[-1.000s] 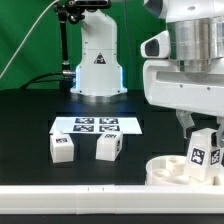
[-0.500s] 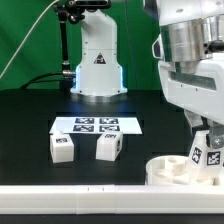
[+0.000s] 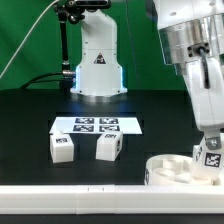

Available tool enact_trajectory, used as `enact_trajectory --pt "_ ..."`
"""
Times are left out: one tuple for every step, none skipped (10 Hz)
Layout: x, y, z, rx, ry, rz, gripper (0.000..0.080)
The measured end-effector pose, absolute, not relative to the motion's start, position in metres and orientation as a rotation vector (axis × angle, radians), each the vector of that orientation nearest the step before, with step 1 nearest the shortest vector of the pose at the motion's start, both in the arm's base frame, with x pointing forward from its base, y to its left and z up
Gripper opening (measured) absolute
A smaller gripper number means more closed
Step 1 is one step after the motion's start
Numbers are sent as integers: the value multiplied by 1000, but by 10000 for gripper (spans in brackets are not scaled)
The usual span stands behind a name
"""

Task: Assemble stool

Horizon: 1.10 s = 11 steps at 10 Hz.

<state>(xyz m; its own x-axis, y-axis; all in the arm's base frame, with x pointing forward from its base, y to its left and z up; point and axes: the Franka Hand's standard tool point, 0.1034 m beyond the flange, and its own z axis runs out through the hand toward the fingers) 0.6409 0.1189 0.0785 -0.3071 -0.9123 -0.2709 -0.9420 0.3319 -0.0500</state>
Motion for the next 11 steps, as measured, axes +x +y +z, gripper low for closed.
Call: enact_trajectory --pt "641 119 79 -1612 2389 185 340" --pt "641 119 79 -1585 2403 194 340" --pt "642 118 79 -1509 2442 217 340" --pt "642 118 79 -1479 2459 221 340" --pt "642 120 79 -1436 2483 232 340" --pt "642 120 79 -1433 2483 235 496" --pt "642 120 79 -1456 2468 231 614" --pt "642 117 83 -1540 2408 215 614" --pt "639 111 90 -1606 2358 195 639" --pt "635 105 95 -1687 2299 173 639" --pt "634 94 99 -1791 2219 150 648"
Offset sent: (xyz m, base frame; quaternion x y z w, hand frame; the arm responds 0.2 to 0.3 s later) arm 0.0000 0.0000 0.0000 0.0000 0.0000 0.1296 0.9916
